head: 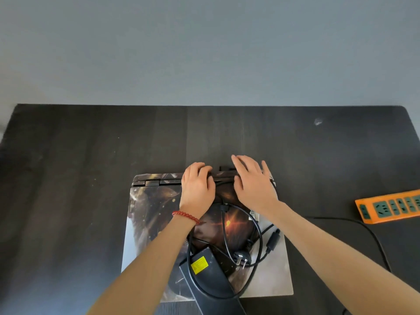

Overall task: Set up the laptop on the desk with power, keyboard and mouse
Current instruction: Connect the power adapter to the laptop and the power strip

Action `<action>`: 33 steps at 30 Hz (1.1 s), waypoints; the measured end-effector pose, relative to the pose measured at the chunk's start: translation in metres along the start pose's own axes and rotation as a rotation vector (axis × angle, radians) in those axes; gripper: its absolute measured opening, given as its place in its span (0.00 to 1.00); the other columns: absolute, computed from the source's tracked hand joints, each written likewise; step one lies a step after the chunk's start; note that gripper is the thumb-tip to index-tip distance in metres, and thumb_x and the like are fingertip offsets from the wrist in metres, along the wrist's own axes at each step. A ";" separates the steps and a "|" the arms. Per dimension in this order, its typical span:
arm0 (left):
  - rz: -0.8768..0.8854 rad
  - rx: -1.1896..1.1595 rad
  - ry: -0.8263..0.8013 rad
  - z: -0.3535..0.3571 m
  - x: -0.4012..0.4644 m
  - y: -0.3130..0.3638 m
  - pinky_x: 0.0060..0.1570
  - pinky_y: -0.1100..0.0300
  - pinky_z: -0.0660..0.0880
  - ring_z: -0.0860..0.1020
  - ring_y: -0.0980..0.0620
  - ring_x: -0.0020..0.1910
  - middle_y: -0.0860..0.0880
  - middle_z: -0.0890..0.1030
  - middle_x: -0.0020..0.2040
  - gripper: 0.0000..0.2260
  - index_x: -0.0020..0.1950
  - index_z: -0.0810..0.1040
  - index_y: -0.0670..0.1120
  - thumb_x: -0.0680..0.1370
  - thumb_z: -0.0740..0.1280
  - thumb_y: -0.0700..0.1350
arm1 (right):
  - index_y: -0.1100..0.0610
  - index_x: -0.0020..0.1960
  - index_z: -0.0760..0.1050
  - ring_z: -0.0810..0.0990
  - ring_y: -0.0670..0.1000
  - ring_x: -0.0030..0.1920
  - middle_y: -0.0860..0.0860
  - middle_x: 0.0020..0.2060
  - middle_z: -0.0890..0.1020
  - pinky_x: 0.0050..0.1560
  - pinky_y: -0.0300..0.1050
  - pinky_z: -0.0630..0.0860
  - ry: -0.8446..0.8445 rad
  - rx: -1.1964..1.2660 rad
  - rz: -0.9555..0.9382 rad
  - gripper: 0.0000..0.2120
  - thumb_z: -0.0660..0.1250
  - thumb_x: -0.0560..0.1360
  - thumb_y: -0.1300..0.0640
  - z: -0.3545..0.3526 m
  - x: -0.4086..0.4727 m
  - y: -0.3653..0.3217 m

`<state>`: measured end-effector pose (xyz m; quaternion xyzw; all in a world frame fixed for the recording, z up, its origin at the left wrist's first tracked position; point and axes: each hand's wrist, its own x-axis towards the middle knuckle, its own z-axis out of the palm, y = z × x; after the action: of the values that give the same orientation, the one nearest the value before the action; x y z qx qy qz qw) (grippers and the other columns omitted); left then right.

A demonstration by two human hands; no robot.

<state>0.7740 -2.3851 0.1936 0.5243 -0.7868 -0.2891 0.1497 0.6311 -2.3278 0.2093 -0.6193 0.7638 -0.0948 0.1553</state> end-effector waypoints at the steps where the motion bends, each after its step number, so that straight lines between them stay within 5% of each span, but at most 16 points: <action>1: -0.001 -0.019 0.011 -0.007 -0.010 -0.002 0.66 0.50 0.63 0.68 0.44 0.65 0.42 0.74 0.62 0.13 0.60 0.75 0.40 0.76 0.61 0.38 | 0.57 0.70 0.62 0.67 0.55 0.67 0.55 0.66 0.70 0.69 0.59 0.59 0.079 0.077 0.035 0.23 0.58 0.75 0.59 -0.005 -0.013 -0.005; 6: -0.148 0.006 -0.097 -0.030 -0.101 -0.020 0.70 0.46 0.58 0.59 0.45 0.71 0.46 0.65 0.71 0.24 0.70 0.65 0.47 0.75 0.65 0.50 | 0.60 0.59 0.74 0.77 0.61 0.57 0.58 0.55 0.78 0.58 0.58 0.73 0.182 0.235 -0.005 0.17 0.64 0.71 0.61 -0.010 -0.116 -0.037; 9: -0.163 0.022 -0.186 -0.032 -0.155 -0.029 0.70 0.48 0.56 0.58 0.47 0.72 0.46 0.63 0.72 0.29 0.72 0.59 0.47 0.74 0.65 0.53 | 0.56 0.57 0.76 0.77 0.57 0.56 0.54 0.52 0.80 0.52 0.57 0.77 0.083 0.113 -0.126 0.16 0.65 0.70 0.53 0.007 -0.178 -0.056; 11: -0.160 -0.037 -0.191 -0.034 -0.179 -0.029 0.68 0.49 0.60 0.61 0.45 0.70 0.45 0.67 0.69 0.28 0.72 0.59 0.46 0.75 0.65 0.49 | 0.54 0.59 0.74 0.74 0.57 0.62 0.53 0.55 0.80 0.57 0.60 0.75 0.018 -0.054 -0.118 0.23 0.65 0.69 0.43 0.020 -0.201 -0.067; 16: -0.224 -0.217 -0.192 -0.036 -0.195 -0.024 0.67 0.50 0.63 0.64 0.42 0.67 0.41 0.71 0.66 0.26 0.72 0.60 0.42 0.76 0.63 0.40 | 0.55 0.74 0.46 0.37 0.62 0.74 0.60 0.73 0.58 0.68 0.71 0.42 -0.290 -0.215 0.006 0.47 0.60 0.66 0.32 0.052 -0.214 -0.097; 21: -0.271 -0.244 -0.265 -0.046 -0.189 -0.023 0.60 0.54 0.71 0.75 0.44 0.59 0.44 0.78 0.60 0.24 0.71 0.61 0.44 0.76 0.62 0.41 | 0.53 0.74 0.40 0.37 0.62 0.74 0.60 0.72 0.58 0.71 0.65 0.48 -0.240 -0.204 0.083 0.46 0.67 0.69 0.46 0.046 -0.223 -0.089; 25: -0.090 -0.136 -0.331 -0.035 -0.204 -0.016 0.59 0.56 0.69 0.75 0.44 0.58 0.44 0.80 0.55 0.21 0.69 0.66 0.43 0.76 0.61 0.40 | 0.53 0.75 0.42 0.41 0.59 0.75 0.58 0.74 0.55 0.74 0.58 0.51 -0.274 -0.249 0.011 0.44 0.67 0.71 0.49 0.030 -0.254 -0.045; 29: 0.233 0.171 -0.265 -0.022 -0.208 -0.013 0.64 0.51 0.66 0.64 0.45 0.66 0.45 0.68 0.65 0.23 0.68 0.67 0.48 0.74 0.65 0.47 | 0.51 0.75 0.42 0.46 0.59 0.75 0.54 0.74 0.55 0.73 0.55 0.53 -0.287 -0.250 0.033 0.42 0.67 0.71 0.54 0.024 -0.280 -0.014; 33: 0.485 0.471 -0.466 -0.016 -0.203 -0.015 0.71 0.40 0.48 0.52 0.47 0.75 0.51 0.61 0.74 0.27 0.71 0.61 0.54 0.73 0.63 0.57 | 0.46 0.74 0.41 0.57 0.58 0.72 0.54 0.74 0.54 0.72 0.54 0.56 -0.280 -0.249 0.038 0.42 0.66 0.72 0.55 0.028 -0.303 0.000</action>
<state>0.8760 -2.2092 0.2109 0.2641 -0.9451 -0.1684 -0.0929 0.6967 -2.0312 0.2198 -0.6264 0.7521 0.0905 0.1839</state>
